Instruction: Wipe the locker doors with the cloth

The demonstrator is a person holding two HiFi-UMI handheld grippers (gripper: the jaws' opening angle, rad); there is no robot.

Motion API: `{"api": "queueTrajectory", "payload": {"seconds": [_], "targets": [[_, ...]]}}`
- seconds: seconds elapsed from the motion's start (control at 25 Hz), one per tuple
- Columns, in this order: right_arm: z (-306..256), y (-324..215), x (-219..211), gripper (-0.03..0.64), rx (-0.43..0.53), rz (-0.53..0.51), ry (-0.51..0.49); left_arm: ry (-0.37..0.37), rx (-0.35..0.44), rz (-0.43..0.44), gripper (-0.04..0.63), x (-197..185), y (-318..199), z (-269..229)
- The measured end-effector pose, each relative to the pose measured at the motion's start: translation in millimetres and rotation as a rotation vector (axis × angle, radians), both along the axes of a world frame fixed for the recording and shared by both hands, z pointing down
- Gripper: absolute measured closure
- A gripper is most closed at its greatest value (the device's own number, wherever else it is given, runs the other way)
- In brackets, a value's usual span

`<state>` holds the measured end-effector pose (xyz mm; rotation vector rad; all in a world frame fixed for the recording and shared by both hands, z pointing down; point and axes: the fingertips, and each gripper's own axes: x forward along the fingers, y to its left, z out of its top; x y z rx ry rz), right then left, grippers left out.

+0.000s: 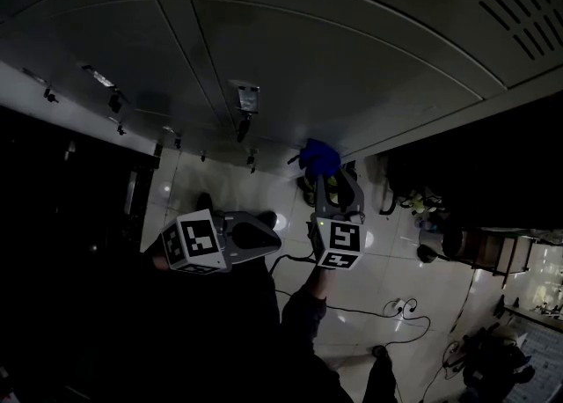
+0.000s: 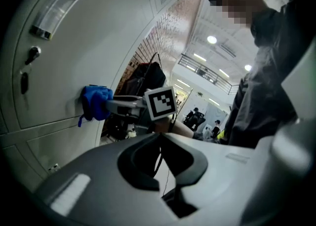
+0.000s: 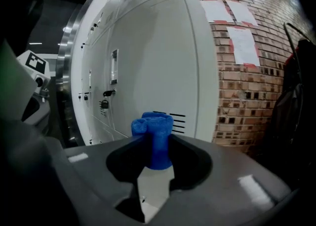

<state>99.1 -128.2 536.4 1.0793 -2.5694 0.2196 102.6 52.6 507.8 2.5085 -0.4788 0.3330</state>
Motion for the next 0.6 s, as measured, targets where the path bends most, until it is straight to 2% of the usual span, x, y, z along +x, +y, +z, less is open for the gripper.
{"api": "queueTrajectory", "payload": {"seconds": [0.36, 0.6], "targets": [[13, 39, -102, 0.505, -0.004, -0.115, 0.019, -0.02, 0.004, 0.004, 0.595, -77, 25, 1], [25, 48, -155, 0.505, -0.002, -0.117, 0.02, -0.057, 0.002, -0.007, 0.595, -133, 42, 9]]}}
